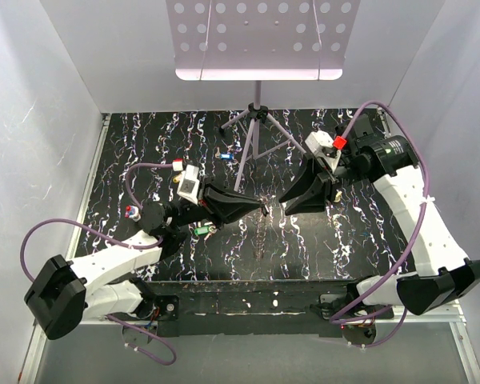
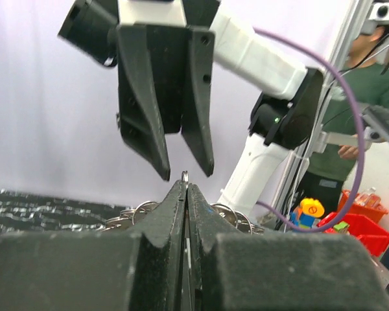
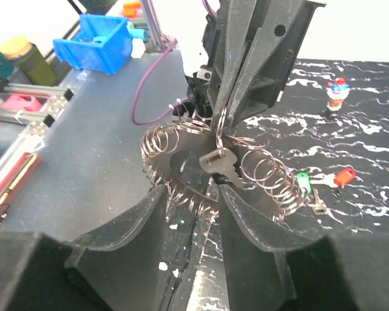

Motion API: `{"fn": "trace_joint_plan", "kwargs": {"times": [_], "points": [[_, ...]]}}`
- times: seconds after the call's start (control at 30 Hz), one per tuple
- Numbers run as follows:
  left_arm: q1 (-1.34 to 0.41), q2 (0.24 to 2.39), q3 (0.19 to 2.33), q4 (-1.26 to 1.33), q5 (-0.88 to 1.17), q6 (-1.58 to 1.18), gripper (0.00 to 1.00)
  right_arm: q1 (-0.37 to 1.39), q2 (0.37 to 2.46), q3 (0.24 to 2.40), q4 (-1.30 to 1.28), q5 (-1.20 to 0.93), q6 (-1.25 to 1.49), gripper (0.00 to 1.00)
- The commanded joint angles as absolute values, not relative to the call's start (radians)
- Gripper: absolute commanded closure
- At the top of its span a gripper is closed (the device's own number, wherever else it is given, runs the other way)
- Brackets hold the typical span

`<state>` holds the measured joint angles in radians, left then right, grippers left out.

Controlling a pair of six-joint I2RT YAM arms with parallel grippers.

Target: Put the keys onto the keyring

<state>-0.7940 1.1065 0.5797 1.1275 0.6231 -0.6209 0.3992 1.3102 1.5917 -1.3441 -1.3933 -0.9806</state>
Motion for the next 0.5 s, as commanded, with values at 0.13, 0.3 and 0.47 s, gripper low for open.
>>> {"fn": "trace_joint_plan", "kwargs": {"times": [0.13, 0.3, 0.47], "points": [[-0.79, 1.152, 0.597, 1.367, 0.595, -0.739, 1.0, 0.422, 1.322, 1.632, -1.299, -1.486, -0.875, 0.57], [-0.792, 1.158, 0.606, 1.348, 0.604, -0.738, 1.0, 0.442, 1.325, 1.646, -1.233, -1.46, -0.79, 0.57], [-0.792, 1.166, 0.612, 1.348, 0.609, -0.744, 1.0, 0.474, 1.324, 1.62, -1.138, -1.425, -0.687, 0.6]]}}
